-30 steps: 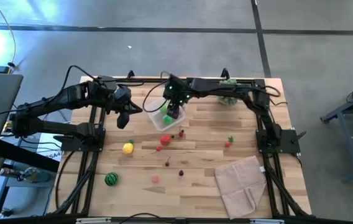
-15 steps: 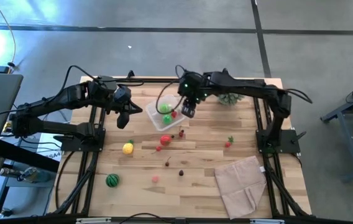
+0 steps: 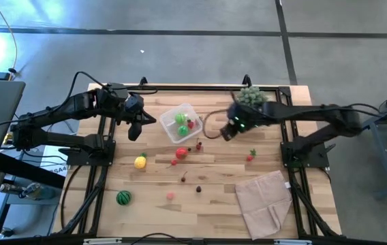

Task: Pick and placing Produce into tupperware
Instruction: Put the right red tomato into the transparent bin

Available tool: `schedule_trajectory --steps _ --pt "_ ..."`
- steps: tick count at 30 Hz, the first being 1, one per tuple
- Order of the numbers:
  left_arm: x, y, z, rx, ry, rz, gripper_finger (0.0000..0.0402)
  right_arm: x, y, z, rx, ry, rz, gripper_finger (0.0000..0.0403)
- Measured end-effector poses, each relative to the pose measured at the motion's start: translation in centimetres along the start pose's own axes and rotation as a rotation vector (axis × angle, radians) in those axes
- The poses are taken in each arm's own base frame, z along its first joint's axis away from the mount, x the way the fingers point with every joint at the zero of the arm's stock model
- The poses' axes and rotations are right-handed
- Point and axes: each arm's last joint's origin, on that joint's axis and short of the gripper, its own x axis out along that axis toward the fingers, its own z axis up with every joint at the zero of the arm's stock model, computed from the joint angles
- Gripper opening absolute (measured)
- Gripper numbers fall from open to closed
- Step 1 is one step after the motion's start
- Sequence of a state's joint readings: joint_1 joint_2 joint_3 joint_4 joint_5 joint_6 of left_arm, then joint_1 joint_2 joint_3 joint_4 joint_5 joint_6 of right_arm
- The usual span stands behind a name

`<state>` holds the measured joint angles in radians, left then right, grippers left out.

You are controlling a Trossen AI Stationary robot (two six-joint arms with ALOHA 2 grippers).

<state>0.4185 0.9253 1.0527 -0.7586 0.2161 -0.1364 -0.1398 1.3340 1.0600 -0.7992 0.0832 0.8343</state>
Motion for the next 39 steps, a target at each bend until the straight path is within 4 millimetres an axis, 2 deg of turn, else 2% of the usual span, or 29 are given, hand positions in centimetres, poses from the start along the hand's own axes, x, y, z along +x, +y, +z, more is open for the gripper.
schedule_trajectory --steps 8,16,24,30,39 --pt "0.0 0.0 0.0 0.0 0.0 0.0 0.0001 -0.9 -3.1 -7.1 0.324 0.089 -0.057 0.0147" --pt "0.0 0.0 0.0 0.0 0.0 0.0 0.0001 0.2 -4.2 -11.8 0.544 0.156 -0.072 0.0147" --pt "0.0 0.0 0.0 0.0 0.0 0.0 0.0001 0.5 -3.7 -13.5 0.624 0.119 -0.083 0.0147" --pt "0.0 0.0 0.0 0.0 0.0 0.0 0.0001 2.0 -3.3 -13.8 0.623 0.099 -0.148 0.0151" --pt "0.0 0.0 0.0 0.0 -0.001 0.0 0.0001 4.0 -2.7 -14.3 0.631 0.094 -0.212 0.0215"
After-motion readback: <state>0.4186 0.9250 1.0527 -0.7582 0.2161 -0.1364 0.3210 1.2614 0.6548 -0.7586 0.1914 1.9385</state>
